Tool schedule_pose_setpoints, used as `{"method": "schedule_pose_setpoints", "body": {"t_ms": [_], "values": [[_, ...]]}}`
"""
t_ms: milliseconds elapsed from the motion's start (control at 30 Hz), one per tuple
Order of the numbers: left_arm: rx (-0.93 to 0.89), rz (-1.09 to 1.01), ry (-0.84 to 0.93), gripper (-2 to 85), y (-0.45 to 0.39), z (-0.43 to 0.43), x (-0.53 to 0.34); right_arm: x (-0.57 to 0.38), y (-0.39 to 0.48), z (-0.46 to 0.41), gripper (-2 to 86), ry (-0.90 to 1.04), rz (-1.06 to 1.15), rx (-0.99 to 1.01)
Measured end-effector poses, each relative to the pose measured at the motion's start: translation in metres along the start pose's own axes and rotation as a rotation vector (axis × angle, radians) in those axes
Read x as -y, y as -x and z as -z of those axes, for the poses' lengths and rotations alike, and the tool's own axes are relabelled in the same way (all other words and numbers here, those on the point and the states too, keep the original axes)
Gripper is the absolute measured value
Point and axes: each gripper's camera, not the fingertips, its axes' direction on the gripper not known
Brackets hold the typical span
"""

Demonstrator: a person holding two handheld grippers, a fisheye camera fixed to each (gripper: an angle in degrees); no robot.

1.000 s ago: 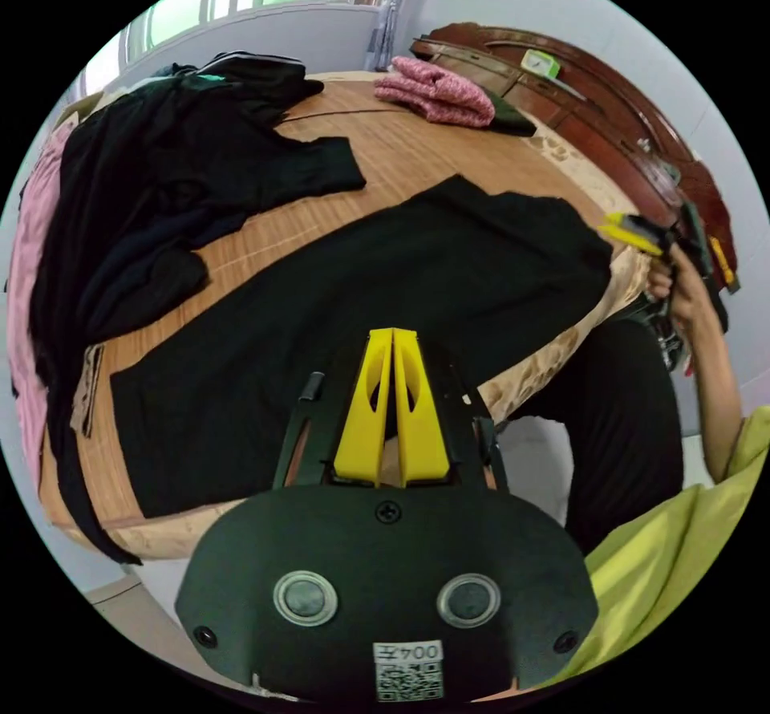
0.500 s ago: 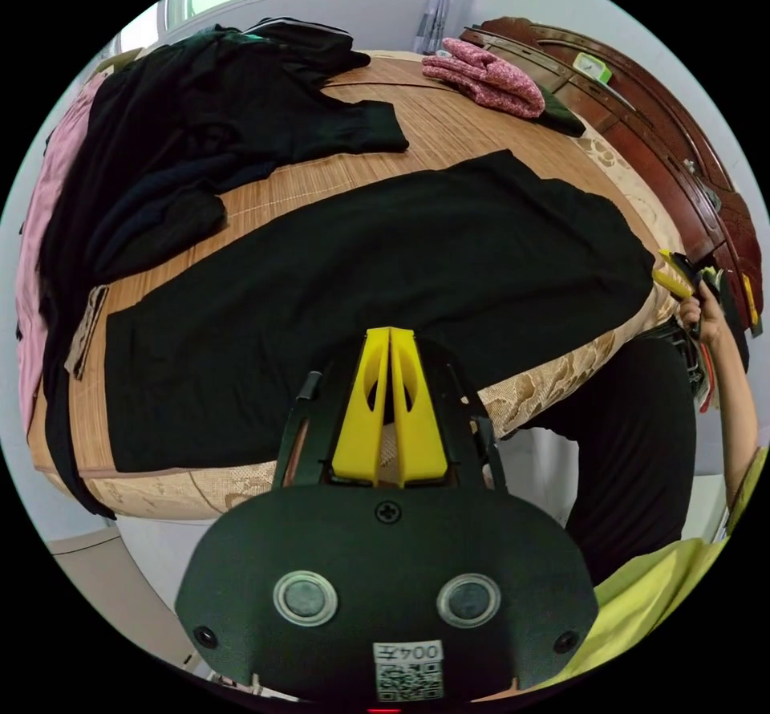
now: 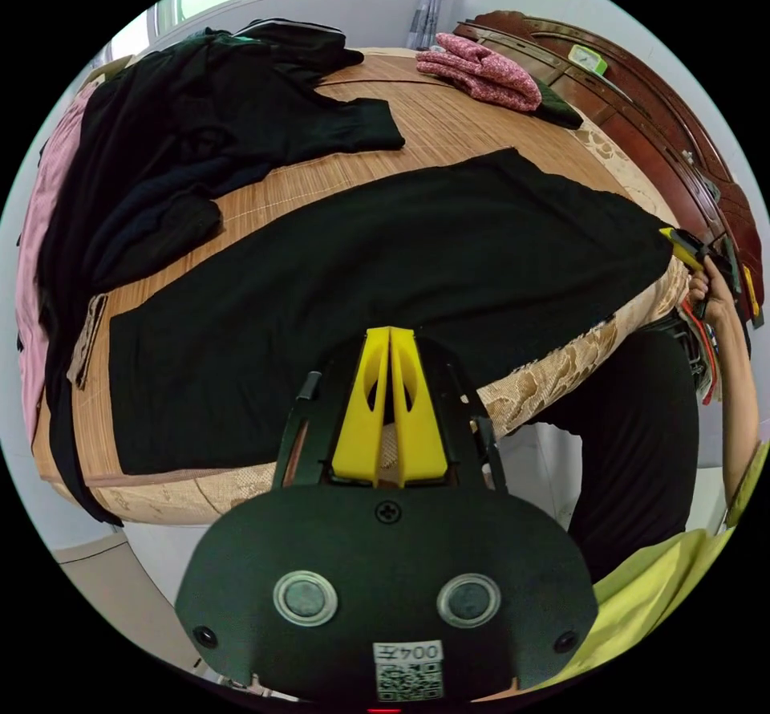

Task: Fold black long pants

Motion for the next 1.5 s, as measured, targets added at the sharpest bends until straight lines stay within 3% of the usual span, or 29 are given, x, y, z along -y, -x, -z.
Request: {"method": "schedule_pose_setpoints", "body": {"t_ms": [100,233,333,467,567,733,933,1067,1300,1500], "values": [[0.000,0.006,-0.007,0.1,-0.003,0.003,-0.007,-0.002,-0.003,-0.024,7.8,0.091,-0.049,-0.039],[-0.034,0.041,-0.031,0.2,-0.003,0.007,-0.016,-0.023,0.017,-0.011,8.9,-0.052,-0.059,-0.091],[-0.043,0.049,-0.040,0.3,-0.005,0.011,-0.019,-0.043,0.069,-0.009,7.9,-0.121,0.103,-0.137],[-0.026,0.035,-0.048,0.5,-0.011,0.017,-0.021,-0.079,0.159,-0.059,5.5,0.096,0.421,-0.097],[-0.061,0.042,-0.041,0.6,-0.016,0.026,-0.021,-0.106,0.207,-0.096,5.3,0.215,0.543,-0.112],[-0.247,-0.072,-0.155,0.5,-0.059,0.046,-0.016,-0.124,0.261,-0.135,6.1,0.267,0.612,-0.132],[-0.280,-0.254,-0.114,0.4,-0.130,0.032,0.030,-0.112,0.344,-0.185,7.4,0.302,0.759,-0.275],[-0.254,-0.275,0.010,0.3,-0.146,0.010,0.052,-0.096,0.382,-0.232,7.8,0.347,0.783,-0.347],[-0.303,-0.228,-0.034,0.0,-0.151,0.012,0.073,-0.099,0.427,-0.302,8.6,0.412,0.900,-0.467],[-0.320,-0.223,-0.033,0.1,-0.159,0.016,0.098,-0.102,0.447,-0.338,1.3,0.508,0.944,-0.502]]}}
